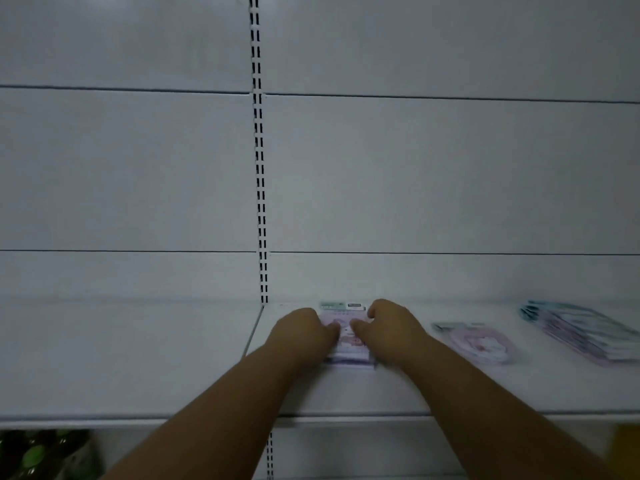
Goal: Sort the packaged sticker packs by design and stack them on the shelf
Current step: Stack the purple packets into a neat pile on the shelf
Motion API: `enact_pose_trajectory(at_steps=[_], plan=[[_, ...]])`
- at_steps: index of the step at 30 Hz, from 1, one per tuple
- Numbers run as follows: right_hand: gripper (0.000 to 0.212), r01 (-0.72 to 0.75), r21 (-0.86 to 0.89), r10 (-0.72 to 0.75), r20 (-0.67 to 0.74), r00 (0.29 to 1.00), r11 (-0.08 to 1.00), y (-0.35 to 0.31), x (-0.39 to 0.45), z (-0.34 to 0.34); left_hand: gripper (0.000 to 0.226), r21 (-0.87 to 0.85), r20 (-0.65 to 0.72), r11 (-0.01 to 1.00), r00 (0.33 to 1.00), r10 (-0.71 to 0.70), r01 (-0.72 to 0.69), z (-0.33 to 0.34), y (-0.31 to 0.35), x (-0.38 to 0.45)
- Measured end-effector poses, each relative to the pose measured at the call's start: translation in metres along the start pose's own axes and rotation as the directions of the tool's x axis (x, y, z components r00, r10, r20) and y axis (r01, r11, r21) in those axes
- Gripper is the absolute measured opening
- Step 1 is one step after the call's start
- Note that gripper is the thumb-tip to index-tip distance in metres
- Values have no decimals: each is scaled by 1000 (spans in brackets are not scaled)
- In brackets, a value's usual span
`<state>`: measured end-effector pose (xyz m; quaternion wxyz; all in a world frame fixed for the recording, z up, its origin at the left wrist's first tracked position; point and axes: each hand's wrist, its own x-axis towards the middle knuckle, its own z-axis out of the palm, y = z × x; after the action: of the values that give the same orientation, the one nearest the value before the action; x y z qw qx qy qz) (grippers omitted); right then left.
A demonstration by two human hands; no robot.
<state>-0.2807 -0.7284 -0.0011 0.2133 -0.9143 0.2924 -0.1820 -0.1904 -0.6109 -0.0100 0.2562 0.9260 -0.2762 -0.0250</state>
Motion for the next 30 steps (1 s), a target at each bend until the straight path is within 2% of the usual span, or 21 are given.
enact_pose_trajectory(at_steps=[4, 5, 7, 8, 10, 12, 14, 16, 19, 21, 24, 26, 28, 30], plan=[[36, -60, 220, 69, -32, 997, 974, 1, -2, 5, 40, -218, -26, 976, 1000, -17, 11, 4, 6, -4], [40, -62, 342, 80, -40, 996, 938, 2, -4, 3, 42, -325, -47, 946, 999, -10, -6, 4, 6, -5], [52, -53, 599, 77, -15, 997, 799, 2, -7, -1, 48, -572, -75, 819, 997, -3, -41, 1, 7, -11], [54, -54, 657, 74, -3, 997, 752, 2, -7, -2, 52, -649, -79, 760, 997, -12, -42, -1, 6, -12], [35, -52, 606, 64, 1, 998, 794, 0, -6, -1, 57, -684, -60, 730, 997, -55, -1, -2, 6, -8], [22, -69, 429, 68, 18, 998, 901, -2, -5, 3, 48, -590, -15, 805, 996, -88, 62, 1, 6, -4], [27, -108, 232, 99, 50, 994, 967, -5, -5, 6, 33, -441, 20, 892, 995, -101, 100, 4, 9, -3], [28, -125, 171, 115, 69, 991, 977, -6, -4, 6, 28, -412, 22, 904, 993, -114, 113, 6, 10, -1], [23, -143, 326, 124, 78, 989, 934, -6, 0, 3, 32, -541, 10, 832, 990, -140, 124, 2, 13, -4], [22, -127, 469, 119, 47, 992, 874, -4, 1, 6, 36, -674, 17, 725, 984, -175, 141, -3, 12, -9], [45, -29, 634, 66, -35, 997, 773, -6, -3, 10, 30, -837, 47, 535, 990, -132, 111, -11, 7, -16], [46, 55, 716, 3, -79, 997, 696, -10, -4, 5, 34, -861, -13, 508, 996, -90, 35, -17, 5, -18], [39, 114, 717, -20, -139, 990, 688, -13, -7, 1, 33, -875, -86, 481, 995, -55, -49, -19, 4, -23], [34, 103, 735, -8, -131, 991, 670, -16, -12, 6, 28, -893, -101, 442, 995, -7, -87, -15, 4, -30]])
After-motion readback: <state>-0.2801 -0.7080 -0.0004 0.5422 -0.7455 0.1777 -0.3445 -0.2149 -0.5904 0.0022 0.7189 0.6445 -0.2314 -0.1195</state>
